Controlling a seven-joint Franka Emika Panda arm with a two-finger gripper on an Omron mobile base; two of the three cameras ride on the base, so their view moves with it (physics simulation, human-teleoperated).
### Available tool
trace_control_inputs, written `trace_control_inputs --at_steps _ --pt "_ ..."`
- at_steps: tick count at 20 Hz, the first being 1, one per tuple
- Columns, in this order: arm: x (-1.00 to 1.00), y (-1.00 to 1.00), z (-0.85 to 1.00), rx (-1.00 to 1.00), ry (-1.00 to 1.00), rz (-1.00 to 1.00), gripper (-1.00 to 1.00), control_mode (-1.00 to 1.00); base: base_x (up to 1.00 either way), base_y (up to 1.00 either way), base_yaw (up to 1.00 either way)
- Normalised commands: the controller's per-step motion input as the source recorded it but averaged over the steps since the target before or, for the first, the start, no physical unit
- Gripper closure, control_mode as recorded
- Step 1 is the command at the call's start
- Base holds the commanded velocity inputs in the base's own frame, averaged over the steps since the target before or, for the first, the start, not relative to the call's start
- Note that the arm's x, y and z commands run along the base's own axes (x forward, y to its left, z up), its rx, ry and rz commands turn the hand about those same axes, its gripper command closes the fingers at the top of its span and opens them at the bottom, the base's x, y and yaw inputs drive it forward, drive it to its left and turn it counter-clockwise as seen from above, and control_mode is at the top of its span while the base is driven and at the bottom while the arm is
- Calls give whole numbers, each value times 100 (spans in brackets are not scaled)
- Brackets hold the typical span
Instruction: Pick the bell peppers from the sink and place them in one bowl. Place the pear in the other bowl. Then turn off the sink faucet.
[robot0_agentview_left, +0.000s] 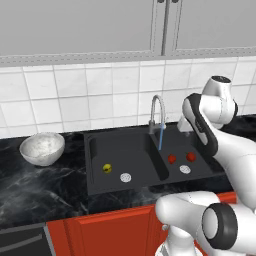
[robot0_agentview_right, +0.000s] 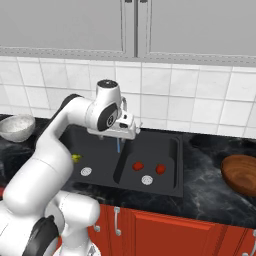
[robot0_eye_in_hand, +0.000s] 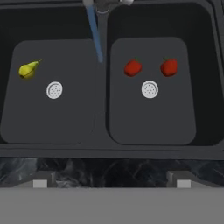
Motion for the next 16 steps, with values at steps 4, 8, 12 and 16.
trace_control_inputs --at_steps 4,8,12,16 --pt "0 -37 -8 2 0 0 -100 -100 0 0 0" --pt "2 -41 -9 3 0 0 -100 -100 0 0 0" --pt "7 -39 -9 4 0 0 -100 -100 0 0 0" --pt "12 -33 -10 2 0 0 -100 -100 0 0 0"
